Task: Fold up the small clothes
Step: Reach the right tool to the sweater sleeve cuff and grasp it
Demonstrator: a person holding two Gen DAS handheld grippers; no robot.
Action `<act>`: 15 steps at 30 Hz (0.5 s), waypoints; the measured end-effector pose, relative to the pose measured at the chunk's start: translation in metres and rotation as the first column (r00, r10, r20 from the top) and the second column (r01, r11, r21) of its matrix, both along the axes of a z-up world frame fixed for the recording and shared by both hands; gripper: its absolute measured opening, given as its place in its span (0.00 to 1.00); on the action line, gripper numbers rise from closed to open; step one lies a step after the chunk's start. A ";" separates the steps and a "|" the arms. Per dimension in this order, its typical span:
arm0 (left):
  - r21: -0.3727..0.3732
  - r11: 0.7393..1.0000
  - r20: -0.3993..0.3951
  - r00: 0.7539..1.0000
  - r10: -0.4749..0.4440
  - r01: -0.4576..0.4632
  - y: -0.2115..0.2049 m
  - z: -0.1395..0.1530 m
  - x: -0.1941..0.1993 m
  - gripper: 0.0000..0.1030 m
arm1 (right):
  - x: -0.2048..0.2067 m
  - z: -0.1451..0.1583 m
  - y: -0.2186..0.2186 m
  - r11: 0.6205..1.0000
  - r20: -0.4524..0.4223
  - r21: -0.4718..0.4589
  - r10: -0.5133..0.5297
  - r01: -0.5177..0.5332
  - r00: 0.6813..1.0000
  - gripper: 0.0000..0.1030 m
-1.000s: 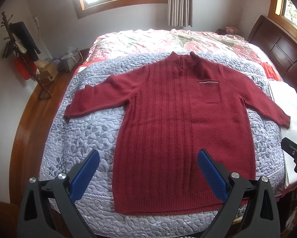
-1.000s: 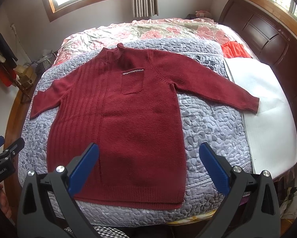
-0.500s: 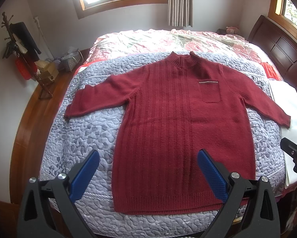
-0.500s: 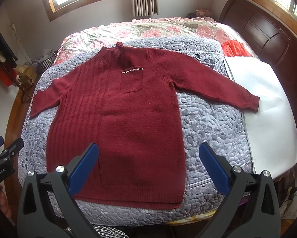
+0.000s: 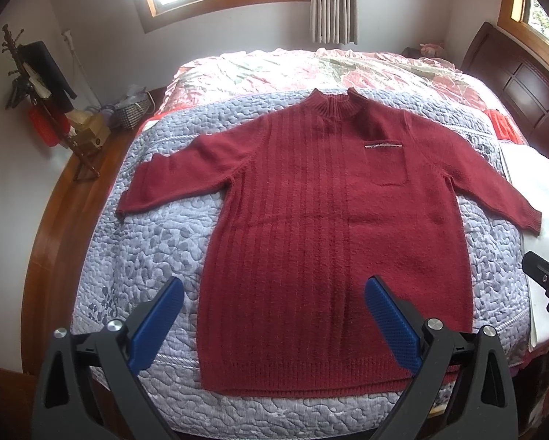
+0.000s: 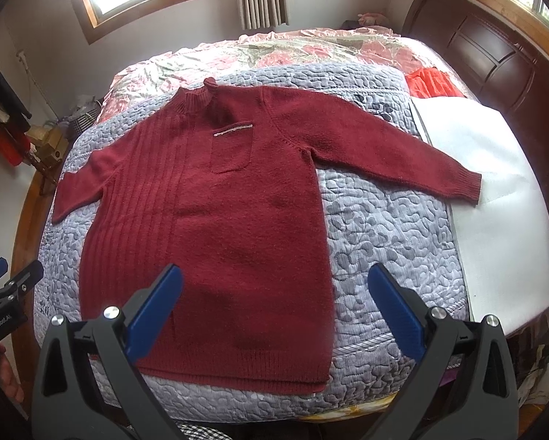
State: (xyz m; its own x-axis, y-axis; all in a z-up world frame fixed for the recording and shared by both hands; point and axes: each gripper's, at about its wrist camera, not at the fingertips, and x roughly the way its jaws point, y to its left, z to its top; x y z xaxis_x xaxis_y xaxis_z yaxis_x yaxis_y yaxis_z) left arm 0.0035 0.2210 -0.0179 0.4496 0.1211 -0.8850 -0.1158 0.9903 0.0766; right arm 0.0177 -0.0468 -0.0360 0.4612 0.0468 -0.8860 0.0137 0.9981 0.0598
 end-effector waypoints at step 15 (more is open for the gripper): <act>-0.041 0.997 0.115 0.992 -0.058 0.063 -0.143 -0.029 0.132 0.96 | 0.114 -0.071 -0.258 0.971 -0.033 0.077 -0.226 0.228 0.973 0.97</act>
State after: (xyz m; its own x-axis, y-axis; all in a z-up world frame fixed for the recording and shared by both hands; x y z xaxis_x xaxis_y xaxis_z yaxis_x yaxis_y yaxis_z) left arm 0.1360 0.0782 -0.0470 0.5532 0.0523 -0.8314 -0.0614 0.9979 0.0219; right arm 0.1313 -0.3052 -0.1072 0.4467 0.0137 -0.8946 0.2421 0.9607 0.1356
